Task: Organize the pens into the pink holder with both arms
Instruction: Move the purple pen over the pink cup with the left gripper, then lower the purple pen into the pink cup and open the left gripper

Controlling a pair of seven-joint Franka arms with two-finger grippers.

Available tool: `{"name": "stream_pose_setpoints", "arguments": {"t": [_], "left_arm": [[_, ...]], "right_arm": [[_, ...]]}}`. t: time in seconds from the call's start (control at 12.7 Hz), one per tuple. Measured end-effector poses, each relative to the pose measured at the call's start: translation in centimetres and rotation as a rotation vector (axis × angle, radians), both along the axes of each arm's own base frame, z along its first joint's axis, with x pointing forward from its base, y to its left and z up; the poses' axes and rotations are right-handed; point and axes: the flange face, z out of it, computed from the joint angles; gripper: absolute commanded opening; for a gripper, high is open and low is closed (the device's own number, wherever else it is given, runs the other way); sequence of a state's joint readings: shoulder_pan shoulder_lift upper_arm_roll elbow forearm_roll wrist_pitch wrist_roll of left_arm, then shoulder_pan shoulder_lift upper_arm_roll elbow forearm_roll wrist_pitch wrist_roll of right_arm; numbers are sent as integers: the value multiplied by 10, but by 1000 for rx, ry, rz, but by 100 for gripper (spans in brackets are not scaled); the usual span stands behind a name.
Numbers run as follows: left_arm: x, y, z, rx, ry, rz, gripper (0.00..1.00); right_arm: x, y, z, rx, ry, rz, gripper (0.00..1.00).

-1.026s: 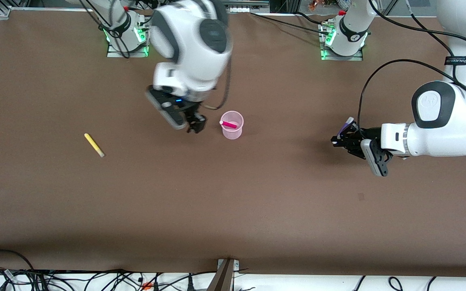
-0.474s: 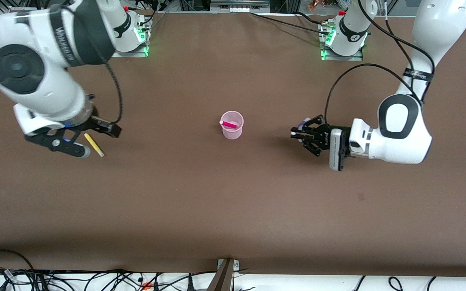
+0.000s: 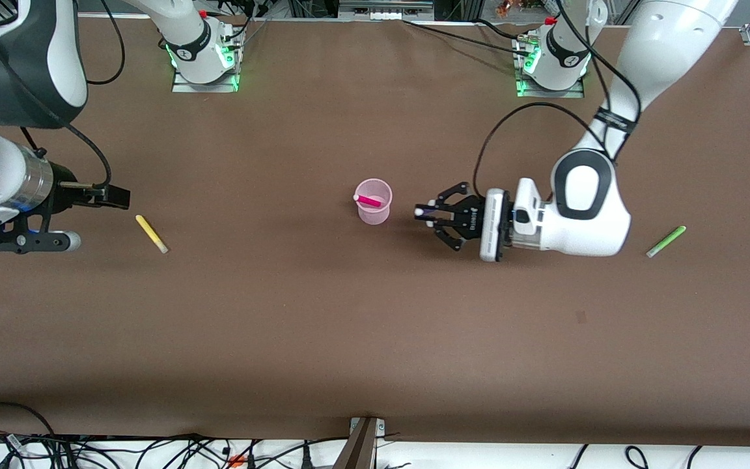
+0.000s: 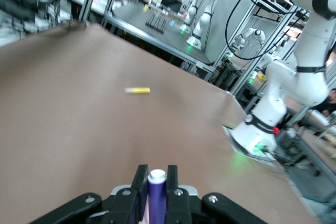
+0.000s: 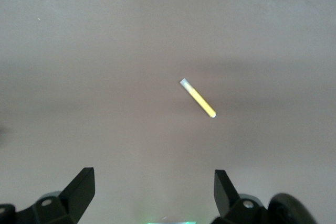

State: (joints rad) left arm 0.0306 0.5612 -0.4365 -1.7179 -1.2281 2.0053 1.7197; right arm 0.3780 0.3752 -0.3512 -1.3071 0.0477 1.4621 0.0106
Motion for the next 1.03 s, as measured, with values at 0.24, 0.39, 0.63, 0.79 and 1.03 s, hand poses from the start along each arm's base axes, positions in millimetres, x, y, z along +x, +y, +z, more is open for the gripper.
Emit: {"name": "stream_pose_setpoints", "arguments": {"t": [0.24,0.39,0.63,0.79,1.03], "left_arm": [[-21,-48,-14,-95,-118,37,0],[-54,-77,-39,-142,-191,79,0],[-88,-90,-66,-149,-204,75,0],[-96,-92,-72,-146,-198,64,0],[-102,-89,-79,-138,-187,59,100]], "right_arm": [[5,-9,-29,3,-17,20,100],[9,-10,-26,4,-52,20,100],[15,-28,-17,-6,-119,-4,100],[16,-33,-15,-10,-129,-12,100],[18,-36,-14,-12,-147,-16,100]]}}
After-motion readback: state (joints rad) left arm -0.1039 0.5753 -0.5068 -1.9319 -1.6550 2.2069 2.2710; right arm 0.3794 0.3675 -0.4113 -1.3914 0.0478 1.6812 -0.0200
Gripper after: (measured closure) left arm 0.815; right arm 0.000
